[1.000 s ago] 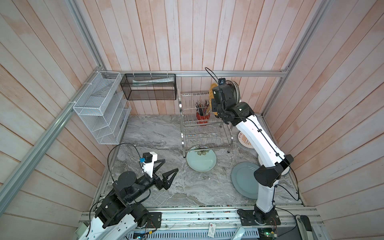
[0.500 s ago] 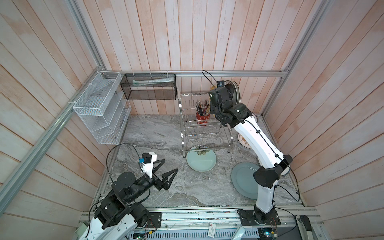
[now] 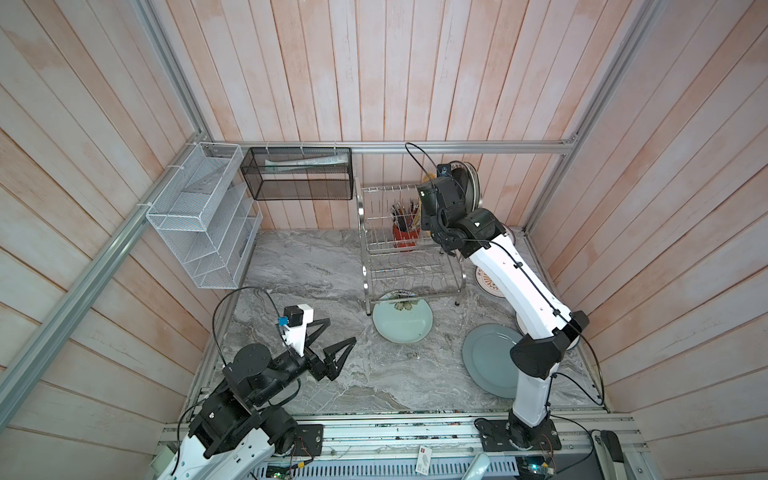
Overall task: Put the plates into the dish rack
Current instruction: 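Lower the bamboo tray into the upper slots beside the dark plates with the right gripper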
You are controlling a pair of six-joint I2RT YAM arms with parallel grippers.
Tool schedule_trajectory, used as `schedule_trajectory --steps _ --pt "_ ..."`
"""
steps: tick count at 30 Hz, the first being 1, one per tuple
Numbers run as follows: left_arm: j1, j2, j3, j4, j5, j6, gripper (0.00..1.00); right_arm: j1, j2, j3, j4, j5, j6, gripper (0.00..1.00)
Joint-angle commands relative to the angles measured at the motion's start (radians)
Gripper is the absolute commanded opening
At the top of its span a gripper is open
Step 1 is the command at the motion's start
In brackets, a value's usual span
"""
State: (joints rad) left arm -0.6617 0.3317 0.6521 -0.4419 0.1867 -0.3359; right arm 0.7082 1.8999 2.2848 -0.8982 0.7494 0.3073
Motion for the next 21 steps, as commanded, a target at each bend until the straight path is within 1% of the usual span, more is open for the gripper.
schedule_trajectory --steps 1,5,11,13,16,17,21 --pt "0.004 -0.007 -0.011 0.020 0.019 0.006 1.00 0.007 -0.034 -0.029 -0.040 -0.026 0.005 0.03" --pt "0.004 -0.008 -0.011 0.020 0.018 0.005 1.00 -0.008 -0.030 -0.024 -0.025 -0.057 -0.011 0.07" --pt "0.002 -0.008 -0.011 0.021 0.019 0.005 1.00 -0.024 0.006 0.048 -0.059 -0.078 -0.018 0.13" --pt "0.004 -0.005 -0.011 0.022 0.019 0.005 1.00 -0.025 0.017 0.071 -0.069 -0.079 -0.019 0.18" --pt "0.004 -0.005 -0.010 0.021 0.018 0.005 1.00 -0.027 0.023 0.084 -0.068 -0.087 -0.020 0.20" --pt "0.003 -0.006 -0.010 0.020 0.016 0.006 1.00 -0.027 0.023 0.085 -0.067 -0.087 -0.021 0.23" --pt "0.004 -0.004 -0.011 0.021 0.017 0.005 1.00 -0.027 0.025 0.096 -0.068 -0.097 -0.025 0.25"
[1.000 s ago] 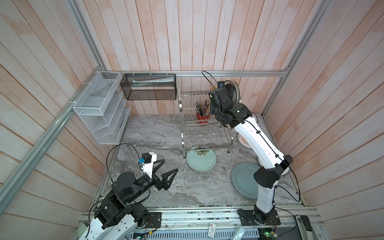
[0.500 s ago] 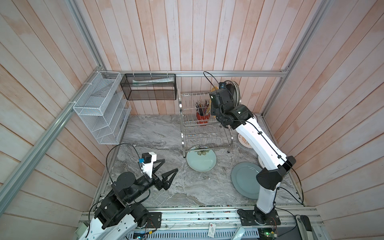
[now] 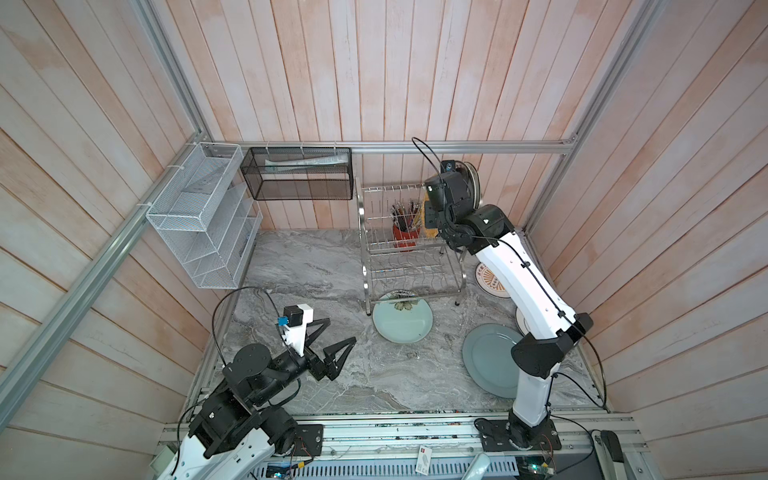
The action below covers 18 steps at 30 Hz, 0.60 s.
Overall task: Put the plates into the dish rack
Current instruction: 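Lower the bamboo tray into the upper slots beside the dark plates with the right gripper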
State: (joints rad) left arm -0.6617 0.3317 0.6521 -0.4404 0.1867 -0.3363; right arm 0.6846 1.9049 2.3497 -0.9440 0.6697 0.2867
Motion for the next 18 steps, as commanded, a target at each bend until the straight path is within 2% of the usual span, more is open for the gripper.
schedule_trajectory --steps 1,8,18 --pt "0.002 -0.003 -0.011 0.020 0.017 0.005 1.00 -0.003 0.019 0.034 -0.022 -0.018 -0.007 0.28" --pt "0.003 -0.005 -0.011 0.018 0.018 0.006 1.00 -0.005 0.010 0.047 -0.016 -0.039 -0.015 0.44" --pt "0.004 -0.006 -0.010 0.017 0.019 0.005 1.00 -0.008 0.002 0.050 -0.004 -0.071 -0.034 0.48"
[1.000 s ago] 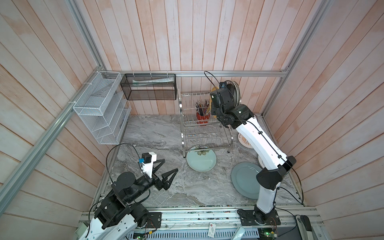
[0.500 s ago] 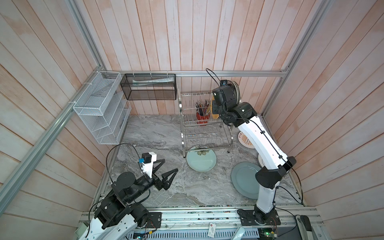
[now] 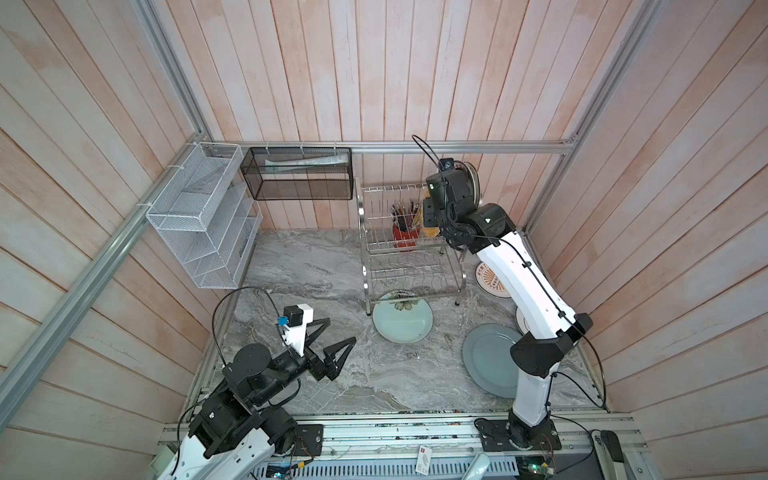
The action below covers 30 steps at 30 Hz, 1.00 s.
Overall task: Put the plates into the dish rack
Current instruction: 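Lower the bamboo tray into the upper slots beside the dark plates with the right gripper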
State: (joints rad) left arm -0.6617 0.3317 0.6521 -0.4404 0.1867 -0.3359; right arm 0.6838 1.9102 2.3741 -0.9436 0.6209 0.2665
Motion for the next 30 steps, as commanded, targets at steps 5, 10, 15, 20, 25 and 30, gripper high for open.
schedule_trajectory --steps 5,10,15,20,25,30 --pt "0.004 -0.007 -0.009 0.017 0.019 0.005 1.00 -0.018 -0.006 0.008 0.010 -0.051 -0.030 0.53" --pt "0.003 -0.007 -0.011 0.017 0.019 0.006 1.00 -0.027 -0.036 -0.058 0.059 -0.058 -0.057 0.50" --pt "0.003 -0.006 -0.011 0.018 0.019 0.006 1.00 -0.037 -0.091 -0.167 0.150 -0.089 -0.100 0.50" --pt "0.003 -0.005 -0.011 0.018 0.019 0.005 1.00 -0.056 -0.133 -0.252 0.227 -0.156 -0.133 0.50" --pt "0.002 -0.002 -0.011 0.017 0.017 0.005 1.00 -0.074 -0.164 -0.310 0.277 -0.202 -0.152 0.50" --pt "0.003 0.001 -0.011 0.018 0.019 0.005 1.00 -0.078 -0.194 -0.353 0.309 -0.224 -0.158 0.50"
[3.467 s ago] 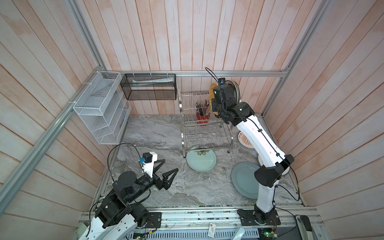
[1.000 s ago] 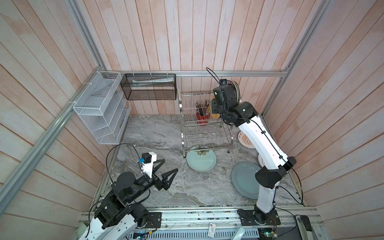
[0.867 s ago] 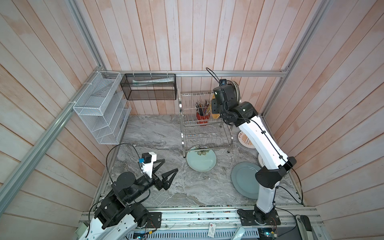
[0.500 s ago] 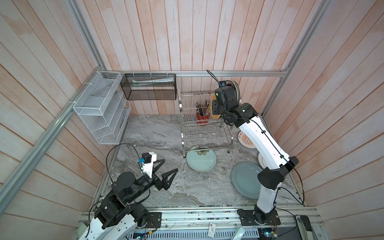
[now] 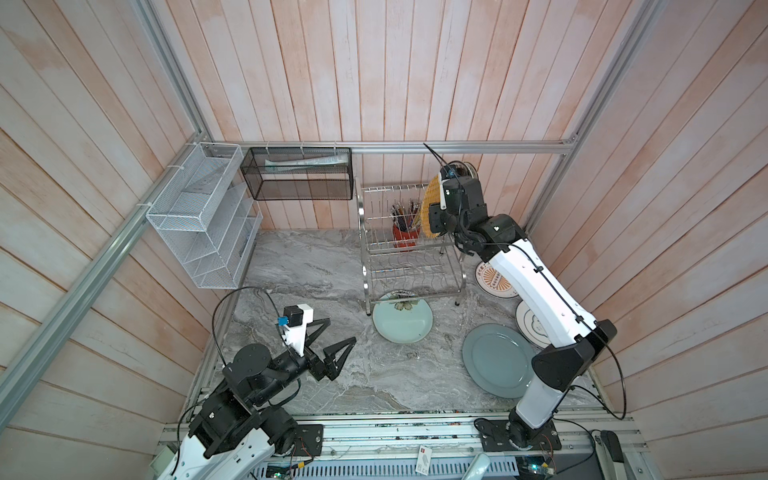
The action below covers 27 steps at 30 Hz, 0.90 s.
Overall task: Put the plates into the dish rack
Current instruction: 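Lower the bamboo tray into the upper slots beside the dark plates with the right gripper, then open the right gripper and draw it back toward the table front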
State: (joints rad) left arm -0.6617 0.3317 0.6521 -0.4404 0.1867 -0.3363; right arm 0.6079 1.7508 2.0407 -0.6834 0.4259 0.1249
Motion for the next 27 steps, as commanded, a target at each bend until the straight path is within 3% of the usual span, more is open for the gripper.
schedule_trajectory --steps 1,7,10,13,20,27 --pt "0.003 0.001 -0.011 0.018 0.017 0.006 1.00 -0.003 -0.040 -0.025 0.052 -0.029 -0.014 0.51" --pt "0.003 0.004 -0.011 0.016 0.017 0.005 1.00 -0.005 -0.056 -0.014 0.045 0.002 0.008 0.55" --pt "0.003 0.006 -0.011 0.016 0.014 0.001 1.00 -0.001 -0.082 -0.001 0.047 0.004 0.025 0.64" --pt "0.003 0.013 -0.009 0.013 0.012 -0.001 1.00 0.002 -0.124 -0.015 0.083 -0.028 0.034 0.73" --pt "0.002 0.033 -0.006 0.003 -0.026 -0.030 1.00 0.019 -0.222 -0.016 0.096 -0.133 0.061 0.85" --pt "-0.001 0.024 -0.038 0.009 -0.059 -0.192 1.00 0.020 -0.485 -0.294 0.168 -0.278 0.120 0.96"
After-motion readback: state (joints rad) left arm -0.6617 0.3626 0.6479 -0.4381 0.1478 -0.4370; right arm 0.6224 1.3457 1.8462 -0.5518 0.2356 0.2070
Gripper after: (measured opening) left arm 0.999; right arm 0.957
